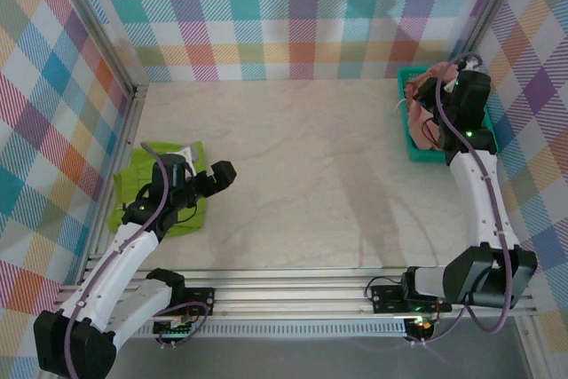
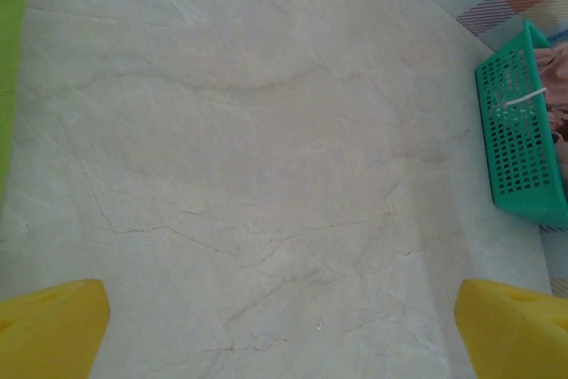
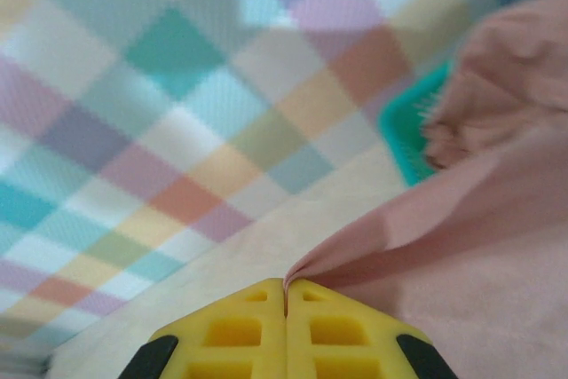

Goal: Fold and stack the shorts

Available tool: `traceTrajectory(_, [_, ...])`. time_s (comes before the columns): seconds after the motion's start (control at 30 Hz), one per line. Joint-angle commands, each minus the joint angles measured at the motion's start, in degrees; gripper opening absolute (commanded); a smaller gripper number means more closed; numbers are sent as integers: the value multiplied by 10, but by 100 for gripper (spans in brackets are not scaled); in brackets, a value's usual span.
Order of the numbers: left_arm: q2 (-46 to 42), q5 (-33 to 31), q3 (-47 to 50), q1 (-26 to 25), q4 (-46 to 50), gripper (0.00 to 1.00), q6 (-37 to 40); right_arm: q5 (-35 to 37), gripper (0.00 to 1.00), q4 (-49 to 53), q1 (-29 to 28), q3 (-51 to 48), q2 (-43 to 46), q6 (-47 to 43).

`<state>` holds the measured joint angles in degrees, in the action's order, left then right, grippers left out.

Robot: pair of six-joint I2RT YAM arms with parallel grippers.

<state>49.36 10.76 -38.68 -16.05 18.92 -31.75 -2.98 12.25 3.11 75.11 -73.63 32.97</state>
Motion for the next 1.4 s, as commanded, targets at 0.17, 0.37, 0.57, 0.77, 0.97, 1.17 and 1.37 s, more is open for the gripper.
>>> traceTrajectory(0.17, [-20,-10,5,-7,-14,100,-8,-142,0,-32,-153,158,-17,-52])
traceTrajectory(0.37, [-33,-14,4,-7,-9,100,-14,-212,0,-7,-261,271,-46,-95])
traceTrajectory(0.57, [-40,-20,3,-7,-6,100,-18,-258,0,15,-301,332,-65,-103])
traceTrajectory(0.77, [-42,-24,4,-7,-13,100,-26,-265,0,101,-337,425,-153,-117])
traceTrajectory(0.97, [-50,-32,-1,-7,-11,100,-29,-260,0,171,-380,500,-281,-119])
traceTrajectory(1.17, [-63,-42,0,-8,-8,100,-31,-216,77,303,-409,627,-416,-156])
traceTrajectory(1.37, [-47,7,-13,-14,-25,100,-21,-77,89,401,-395,584,-368,-215])
